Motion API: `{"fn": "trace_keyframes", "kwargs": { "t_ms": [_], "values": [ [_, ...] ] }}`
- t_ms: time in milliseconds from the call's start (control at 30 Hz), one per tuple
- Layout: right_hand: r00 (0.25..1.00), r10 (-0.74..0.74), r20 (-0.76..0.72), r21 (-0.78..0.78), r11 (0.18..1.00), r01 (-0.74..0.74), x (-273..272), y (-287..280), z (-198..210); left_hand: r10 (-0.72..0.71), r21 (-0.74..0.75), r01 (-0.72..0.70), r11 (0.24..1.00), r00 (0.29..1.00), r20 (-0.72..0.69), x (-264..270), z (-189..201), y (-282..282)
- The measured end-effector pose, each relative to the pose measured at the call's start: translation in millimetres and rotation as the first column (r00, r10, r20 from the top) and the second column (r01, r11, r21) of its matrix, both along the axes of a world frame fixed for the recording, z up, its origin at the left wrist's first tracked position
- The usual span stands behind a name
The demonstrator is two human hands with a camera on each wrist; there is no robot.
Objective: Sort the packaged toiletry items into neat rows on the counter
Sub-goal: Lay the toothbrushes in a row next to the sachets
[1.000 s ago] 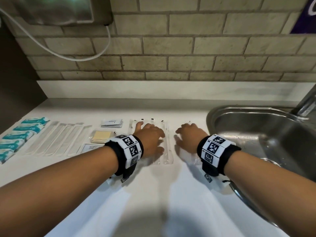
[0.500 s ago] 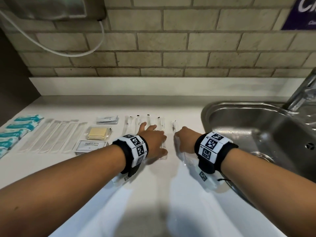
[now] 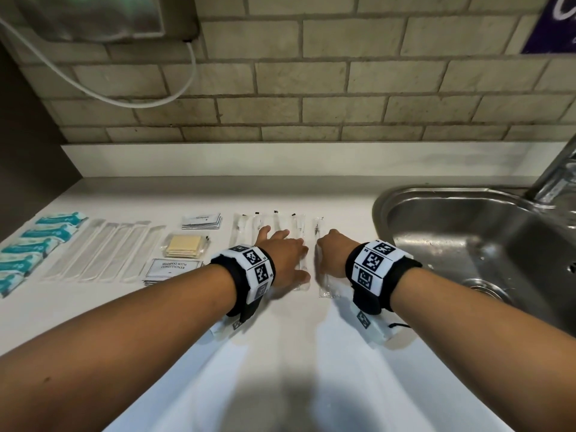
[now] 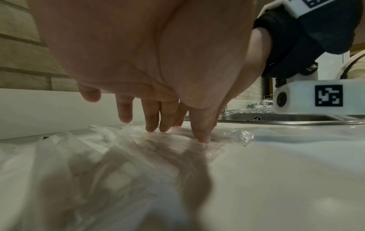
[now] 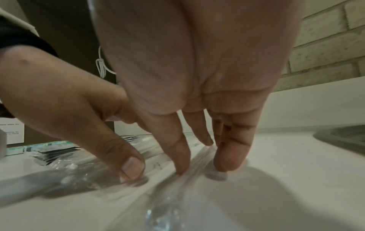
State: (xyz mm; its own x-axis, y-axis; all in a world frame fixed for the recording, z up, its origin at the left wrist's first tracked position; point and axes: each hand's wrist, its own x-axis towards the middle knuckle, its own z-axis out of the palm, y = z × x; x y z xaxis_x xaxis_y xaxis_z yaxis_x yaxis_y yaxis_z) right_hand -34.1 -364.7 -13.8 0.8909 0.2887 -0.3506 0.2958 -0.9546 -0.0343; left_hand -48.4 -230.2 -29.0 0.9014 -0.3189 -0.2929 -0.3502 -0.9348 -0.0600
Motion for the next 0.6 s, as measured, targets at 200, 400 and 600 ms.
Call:
{"fn": "trace_keyframes", "kwargs": {
  "t_ms": [200,400,600],
  "values": [
    [0.997,-0.077,-0.005,0.024,0.997,0.077,2.8,-2.2,-2.2,-0.017,-0.002,0.017,1.0,1.0,0.0,1.9,0.3,-0.6],
    [0.994,-0.1,-0.033,0.033,0.994,0.101,7.0,-1.1,-7.5,-0.003,-0.03,0.003,1.0,1.0,-0.012,1.7,0.6,-0.4],
    [0.994,-0.102,-0.028,0.024,0.994,0.103,4.4,2.0,-4.5,-0.001,-0.061,0.001,0.998,1.0,-0.002,-0.4,4.1,1.1]
  ]
}}
